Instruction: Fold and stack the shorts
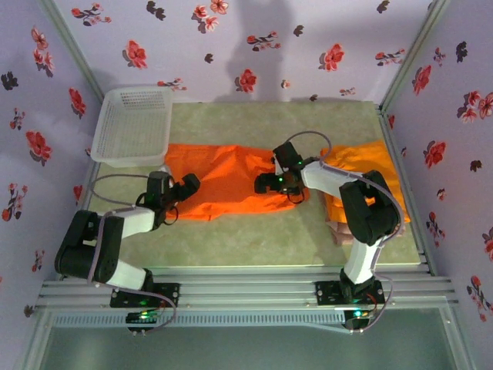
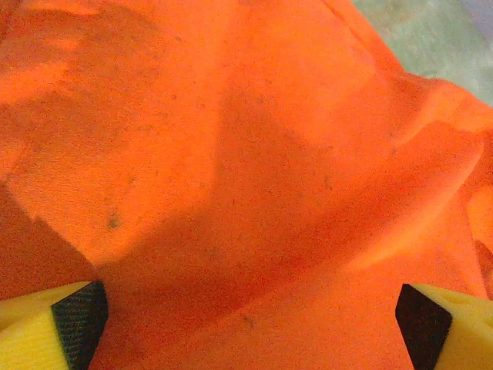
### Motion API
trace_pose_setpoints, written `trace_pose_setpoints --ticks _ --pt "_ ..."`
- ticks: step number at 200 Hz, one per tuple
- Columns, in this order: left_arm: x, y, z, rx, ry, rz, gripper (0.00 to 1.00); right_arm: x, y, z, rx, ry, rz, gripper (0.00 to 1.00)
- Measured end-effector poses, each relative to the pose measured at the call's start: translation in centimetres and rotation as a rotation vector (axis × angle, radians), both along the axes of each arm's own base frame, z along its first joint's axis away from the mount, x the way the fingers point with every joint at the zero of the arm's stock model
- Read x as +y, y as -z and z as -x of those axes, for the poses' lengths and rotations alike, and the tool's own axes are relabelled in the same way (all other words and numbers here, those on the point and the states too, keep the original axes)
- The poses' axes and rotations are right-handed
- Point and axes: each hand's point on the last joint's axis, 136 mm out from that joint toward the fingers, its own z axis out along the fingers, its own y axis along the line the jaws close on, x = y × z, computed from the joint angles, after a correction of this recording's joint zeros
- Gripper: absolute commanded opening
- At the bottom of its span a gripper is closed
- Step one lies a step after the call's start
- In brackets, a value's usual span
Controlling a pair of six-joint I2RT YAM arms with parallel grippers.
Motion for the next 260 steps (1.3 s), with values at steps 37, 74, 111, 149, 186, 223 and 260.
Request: trace_pose_setpoints --ticks 37,74,111,149,186,223,260 --pt "0.5 -0.1 1.5 -0.012 -0.019 0.023 0.99 0.2 -0.1 1.3 0.011 0.006 -0.063 0.96" --pt "1.6 -0.1 5.4 0.017 -0.058 0.055 0.99 0.3 -0.4 4.5 0.047 0.002 -0.123 0.96" --pt "3.3 -1.9 8.9 0.025 -0.109 0.045 0.99 0.6 -1.0 8.5 0.078 -0.033 -0.13 0.97" --pt "3.9 -7.6 9.1 -0.071 -0.121 0.039 0.99 0.8 -4.7 9.7 0.028 -0.045 -0.173 0.99" --pt "2.2 -11.8 5.5 -0.078 -0.024 -0.017 1.0 1.5 -9.0 7.2 -0.07 -0.036 -0.177 0.99" --pt "-0.2 -10.3 2.5 -0.015 0.086 -0.018 0.99 2.3 -9.7 3.7 -0.096 -0.013 -0.158 0.99" --pt "-2.0 -6.6 0.8 0.053 0.141 0.006 0.99 1.1 -5.8 1.2 -0.008 0.039 -0.09 0.99"
